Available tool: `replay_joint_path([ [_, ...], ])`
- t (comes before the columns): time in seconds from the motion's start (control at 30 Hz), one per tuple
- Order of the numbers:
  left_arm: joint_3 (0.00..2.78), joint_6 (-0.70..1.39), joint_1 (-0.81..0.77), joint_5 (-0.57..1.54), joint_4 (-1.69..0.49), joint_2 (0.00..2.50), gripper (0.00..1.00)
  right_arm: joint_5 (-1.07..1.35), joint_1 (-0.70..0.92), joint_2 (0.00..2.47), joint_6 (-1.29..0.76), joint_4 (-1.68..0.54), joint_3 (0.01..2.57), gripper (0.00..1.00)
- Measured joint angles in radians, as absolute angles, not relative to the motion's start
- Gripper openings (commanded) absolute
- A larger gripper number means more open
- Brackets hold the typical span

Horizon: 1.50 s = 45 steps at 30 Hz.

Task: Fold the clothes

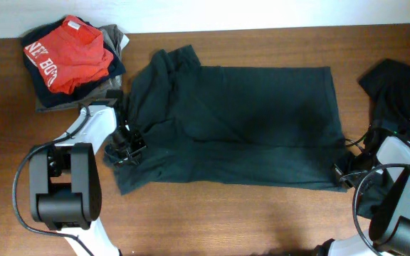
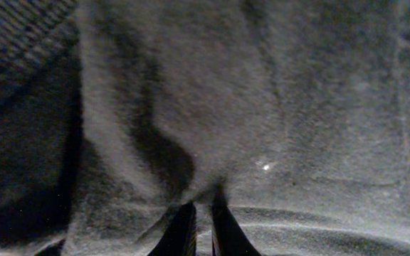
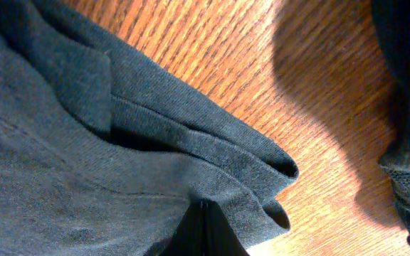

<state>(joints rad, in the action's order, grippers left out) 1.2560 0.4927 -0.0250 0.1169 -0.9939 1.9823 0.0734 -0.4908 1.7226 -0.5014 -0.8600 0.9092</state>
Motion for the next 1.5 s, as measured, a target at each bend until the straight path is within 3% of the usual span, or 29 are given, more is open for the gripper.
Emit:
replay_joint_path([
  [0.47,1.259,0.489,0.037,0.134,-0.979,1.982,0.09,0.128,-0.625,1.769,-0.501,-0.840,0.980,0.04],
  [0.87,1.257,0.486,0.043,0.062,-1.040,1.937,0.09,0.063,-0.650,1.790,-0.525,-0.978,1.094,0.04],
  [0.93,1.257,0.484,0.038,0.047,-1.057,1.881,0.20,0.064,-0.652,1.775,-0.527,-1.015,1.125,0.05],
  [1.03,1.261,0.483,0.020,0.035,-1.073,1.771,0.41,0.080,-0.652,1.733,-0.524,-1.076,1.184,0.17],
  [1.07,1.268,0.477,0.012,0.031,-1.077,1.735,0.56,0.089,-0.652,1.715,-0.519,-1.097,1.209,0.32],
  [1.1,1.279,0.481,0.002,0.029,-1.077,1.697,0.78,0.099,-0.652,1.698,-0.512,-1.118,1.235,0.48],
  [1.13,1.293,0.475,-0.008,0.026,-1.076,1.666,0.92,0.107,-0.652,1.682,-0.511,-1.135,1.262,0.56],
  [1.17,1.307,0.474,-0.019,0.025,-1.074,1.640,0.98,0.118,-0.652,1.663,-0.498,-1.157,1.302,0.65],
  [1.27,1.354,0.471,-0.054,0.030,-1.029,1.594,0.99,0.169,-0.652,1.638,-0.442,-1.185,1.377,0.75],
  [1.5,1.512,0.438,-0.136,0.138,-0.837,1.661,0.95,0.356,-0.564,1.631,-0.284,-1.196,1.455,0.76],
])
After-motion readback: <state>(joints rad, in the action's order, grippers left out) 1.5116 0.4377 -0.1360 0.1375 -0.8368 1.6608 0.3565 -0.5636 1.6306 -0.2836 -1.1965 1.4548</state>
